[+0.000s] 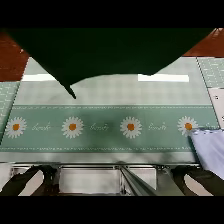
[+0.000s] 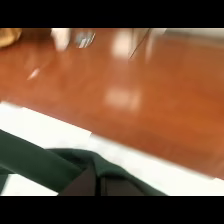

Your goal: Fold the shirts.

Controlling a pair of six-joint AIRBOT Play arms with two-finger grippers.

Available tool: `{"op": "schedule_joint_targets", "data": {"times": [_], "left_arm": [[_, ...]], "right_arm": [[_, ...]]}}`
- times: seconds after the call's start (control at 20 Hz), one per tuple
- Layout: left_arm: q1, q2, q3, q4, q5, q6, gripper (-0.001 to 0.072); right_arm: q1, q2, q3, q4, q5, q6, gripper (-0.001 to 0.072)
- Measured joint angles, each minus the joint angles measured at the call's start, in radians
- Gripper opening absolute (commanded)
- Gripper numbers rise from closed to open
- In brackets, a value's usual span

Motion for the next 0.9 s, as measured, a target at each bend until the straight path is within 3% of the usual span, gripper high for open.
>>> {"op": "schedule_joint_targets", "data": {"times": [0.15, 0.3, 0.55, 0.7, 0.9], "left_arm": [[0.001, 0.107, 0.047, 0.078, -0.024, -0.019, 0.0021], [0.001, 0.19, 0.043, 0.129, -0.129, -0.041, 0.0021], [0.001, 0.273, -0.174, 0.163, -0.248, -0.085, 0.0021], [-0.003, 0.282, -0.427, 0.164, -0.228, -0.095, 0.0021], [-0.065, 0.191, -0.76, 0.146, -0.027, -0.094, 0.0021]], "right_arm": [[-0.001, 0.122, 0.015, -0.054, 0.052, 0.004, 0.0024], [-0.001, 0.195, 0.011, -0.084, 0.142, 0.018, 0.0024], [-0.001, 0.254, -0.172, -0.097, 0.227, 0.05, 0.0024], [-0.001, 0.256, -0.38, -0.098, 0.188, 0.058, 0.0024], [-0.001, 0.153, -0.613, -0.109, 0.064, 0.058, 0.0024]]}}
